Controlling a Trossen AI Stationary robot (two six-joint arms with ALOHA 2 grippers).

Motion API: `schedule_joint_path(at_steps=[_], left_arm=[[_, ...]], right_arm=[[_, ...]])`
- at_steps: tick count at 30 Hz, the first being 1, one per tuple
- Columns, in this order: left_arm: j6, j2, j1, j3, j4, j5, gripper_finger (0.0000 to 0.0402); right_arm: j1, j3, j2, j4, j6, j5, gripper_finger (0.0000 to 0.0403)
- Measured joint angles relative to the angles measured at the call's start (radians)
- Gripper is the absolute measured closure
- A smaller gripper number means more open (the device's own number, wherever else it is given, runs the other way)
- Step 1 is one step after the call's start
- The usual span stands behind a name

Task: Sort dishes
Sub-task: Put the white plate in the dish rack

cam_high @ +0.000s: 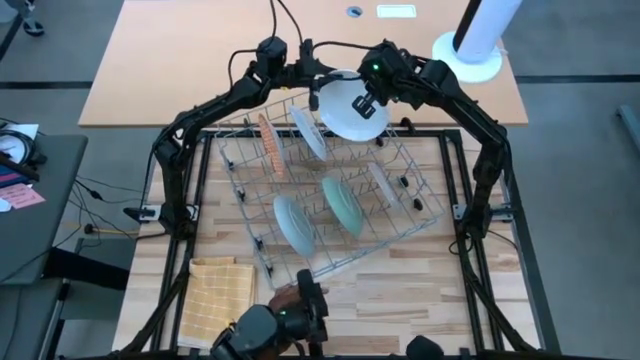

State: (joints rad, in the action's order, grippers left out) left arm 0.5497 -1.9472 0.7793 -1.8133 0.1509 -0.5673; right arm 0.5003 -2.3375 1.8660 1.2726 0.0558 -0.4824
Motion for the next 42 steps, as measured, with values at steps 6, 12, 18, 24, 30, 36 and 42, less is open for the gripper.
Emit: schedule_joint_path(at_steps=[6, 12, 18, 24, 30, 36, 42], left_arm=[[-0.081, 0.009, -0.033, 0.0, -0.01, 0.121, 0.0346], [-0.084, 0.05, -0.044, 0.0, -0.097, 0.277, 0.0344], [-0.083, 0.132, -0.039, -0.001, -0.274, 0.476, 0.0343], [-0.249, 0.224, -0.041, -0.001, -0.598, 0.714, 0.0343], [-0.406, 0.282, -0.039, -0.001, -1.012, 0.93, 0.0343], [-0.558, 0.288, -0.036, 0.0, -1.332, 0.97, 0.0343], [-0.655, 0.283, -0.036, 0.007, -1.485, 0.968, 0.0343]], right_arm=[[0.012, 0.0, 0.0, 0.021, -0.051, -0.057, 0.0399], [0.026, 0.0, 0.001, 0.051, -0.076, -0.12, 0.04], [0.022, -0.009, 0.001, 0.077, -0.074, -0.268, 0.04], [-0.012, -0.018, -0.001, 0.084, -0.071, -0.468, 0.0401], [-0.047, -0.018, 0.028, 0.079, -0.096, -0.499, 0.0401], [-0.08, -0.018, 0.101, 0.097, -0.098, -0.514, 0.0401], [-0.093, -0.017, 0.122, 0.152, -0.188, -0.562, 0.0401]])
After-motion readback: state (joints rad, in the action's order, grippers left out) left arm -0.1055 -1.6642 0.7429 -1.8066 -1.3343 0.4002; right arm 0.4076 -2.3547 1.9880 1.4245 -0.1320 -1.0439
